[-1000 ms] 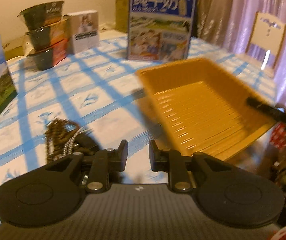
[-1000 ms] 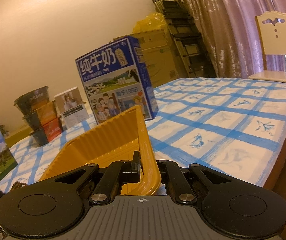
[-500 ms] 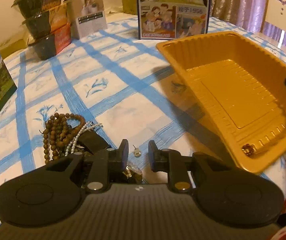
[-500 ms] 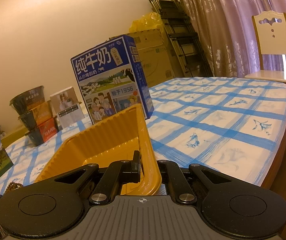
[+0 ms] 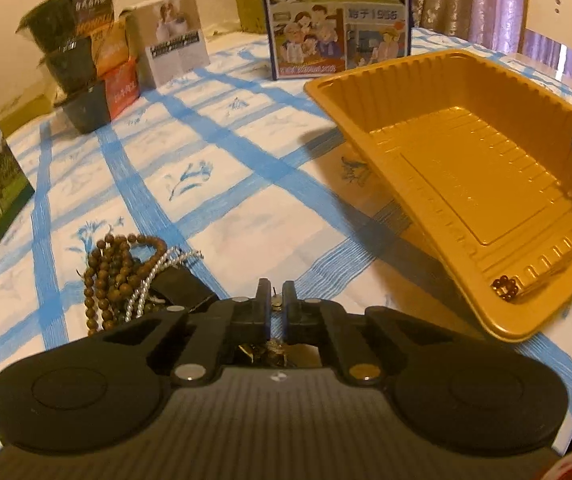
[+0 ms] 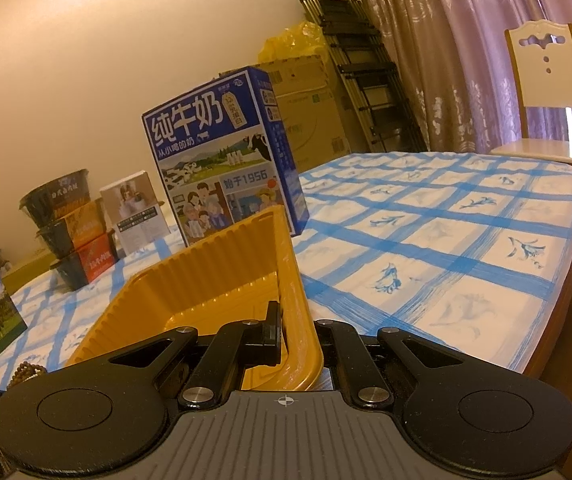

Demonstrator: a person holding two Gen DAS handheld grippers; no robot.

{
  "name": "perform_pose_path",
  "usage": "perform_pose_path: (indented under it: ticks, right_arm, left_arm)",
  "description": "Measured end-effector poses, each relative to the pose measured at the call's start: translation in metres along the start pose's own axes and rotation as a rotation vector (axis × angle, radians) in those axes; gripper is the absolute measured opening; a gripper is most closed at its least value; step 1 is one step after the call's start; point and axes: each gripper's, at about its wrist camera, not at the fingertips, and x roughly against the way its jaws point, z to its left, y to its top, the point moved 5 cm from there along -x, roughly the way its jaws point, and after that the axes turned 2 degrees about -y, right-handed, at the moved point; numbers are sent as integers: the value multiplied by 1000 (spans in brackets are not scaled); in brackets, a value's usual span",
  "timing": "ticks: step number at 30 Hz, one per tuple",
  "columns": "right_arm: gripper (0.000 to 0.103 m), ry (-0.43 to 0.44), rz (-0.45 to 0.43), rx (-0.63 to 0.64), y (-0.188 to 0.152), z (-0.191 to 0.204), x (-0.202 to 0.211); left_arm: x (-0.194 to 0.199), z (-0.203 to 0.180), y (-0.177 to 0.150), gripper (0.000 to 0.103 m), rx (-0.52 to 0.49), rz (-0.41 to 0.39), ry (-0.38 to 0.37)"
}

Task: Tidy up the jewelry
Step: 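Move the left tool back to the jewelry pile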

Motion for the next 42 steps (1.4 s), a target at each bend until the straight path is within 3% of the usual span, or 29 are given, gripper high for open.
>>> perform_pose_path:
  ticks: [7, 14, 18, 22, 27, 31, 35, 42]
  right_arm:
    - [6, 5, -4, 4, 0, 1, 1]
    - [6, 10, -13, 11, 2, 4, 4]
    - [6, 12, -15, 16, 2, 5, 5]
    - [6, 12, -15, 16, 2, 5, 5]
    - [6, 13, -17, 16, 3, 6, 6]
    - [6, 12, -19, 14, 4, 6, 8]
    - [6, 14, -19, 14, 4, 7, 8]
    - [6, 16, -20, 11, 4, 7, 8]
  left_arm:
    - [30, -1, 16, 4, 52, -64, -49]
    - [58, -30, 42, 4, 120, -121, -222]
    - [57, -58, 48, 4, 122, -117, -307]
    - [48, -78, 46, 4, 118, -92, -336]
    - [39, -82, 43, 5, 139, -60, -341]
    - [47, -74, 43, 18, 151, -81, -326]
    - [64, -57, 40, 20, 176, -113, -306]
    - [89, 7, 2, 26, 230, -91, -135]
